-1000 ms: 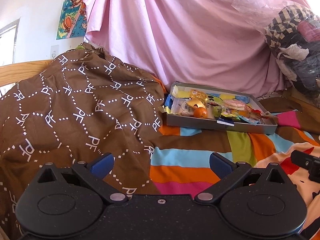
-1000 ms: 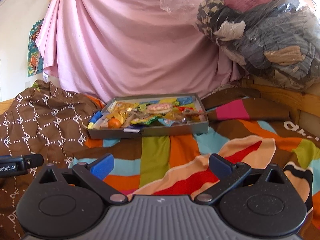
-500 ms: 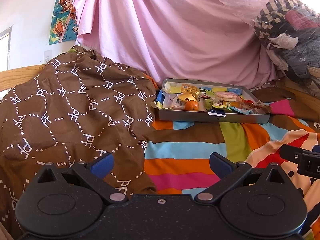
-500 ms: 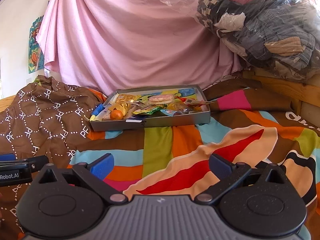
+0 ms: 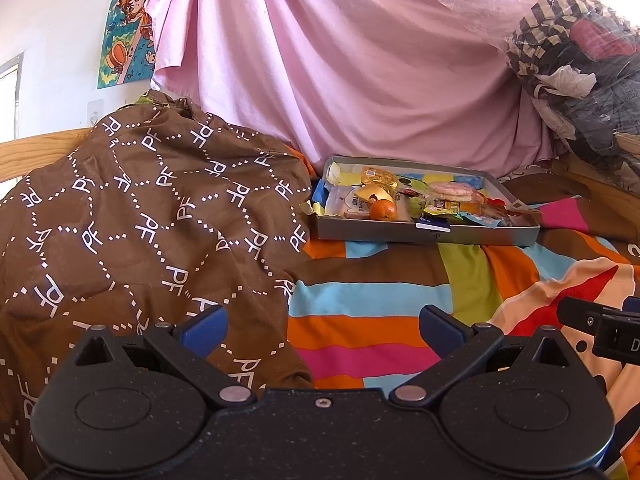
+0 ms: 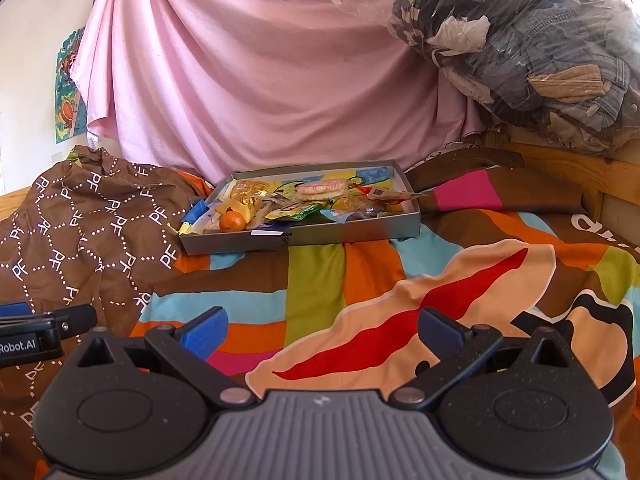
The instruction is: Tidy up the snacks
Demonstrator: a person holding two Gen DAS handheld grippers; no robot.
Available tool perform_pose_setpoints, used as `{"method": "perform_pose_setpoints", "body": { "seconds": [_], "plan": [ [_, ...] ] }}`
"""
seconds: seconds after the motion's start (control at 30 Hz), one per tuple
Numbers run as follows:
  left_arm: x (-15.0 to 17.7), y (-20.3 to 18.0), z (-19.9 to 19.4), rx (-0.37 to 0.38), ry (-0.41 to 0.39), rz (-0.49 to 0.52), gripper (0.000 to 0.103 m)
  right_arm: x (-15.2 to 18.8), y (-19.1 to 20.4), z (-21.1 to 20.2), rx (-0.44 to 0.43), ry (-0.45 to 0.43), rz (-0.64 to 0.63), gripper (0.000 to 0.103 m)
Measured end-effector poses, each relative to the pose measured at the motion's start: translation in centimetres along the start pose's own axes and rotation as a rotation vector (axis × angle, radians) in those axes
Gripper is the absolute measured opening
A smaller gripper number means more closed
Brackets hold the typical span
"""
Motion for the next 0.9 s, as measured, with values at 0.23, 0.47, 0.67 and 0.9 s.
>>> {"method": "perform_pose_setpoints", "body": {
  "seconds": [0.23, 0.47, 0.67, 0.9],
  "plan": [
    [0.18, 0.04, 0.11, 0.0, 0.003, 0.003, 0.102, 0.01, 0.03, -0.02, 0.001, 0.001, 0.001, 0.103],
    [0.15, 0.0, 0.06, -0.001, 0.002, 0.003, 0.102, 0.04, 0.01, -0.06, 0.003, 0.004, 0.004, 0.103],
    [0.24, -0.03, 0.02, 0.002, 0.001, 0.007, 0.102, 0.14, 0.01, -0.04, 0.004, 0.008, 0.004, 0.103],
    [0.27, -0.04, -0.01, 0.002, 0.001, 0.008, 0.102, 0.2, 0.02, -0.01, 0.003, 0.01, 0.004, 0.103]
  ]
}}
Point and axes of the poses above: each gripper's, at about its wrist camera, not at the fingertips, and z roughly the way its jaws point, y to its left, x to its underside, the point moved 9 cm from there along z, roughly the way its jaws point, and after that the axes turned 4 degrees about -x, right-handed, at the moved point
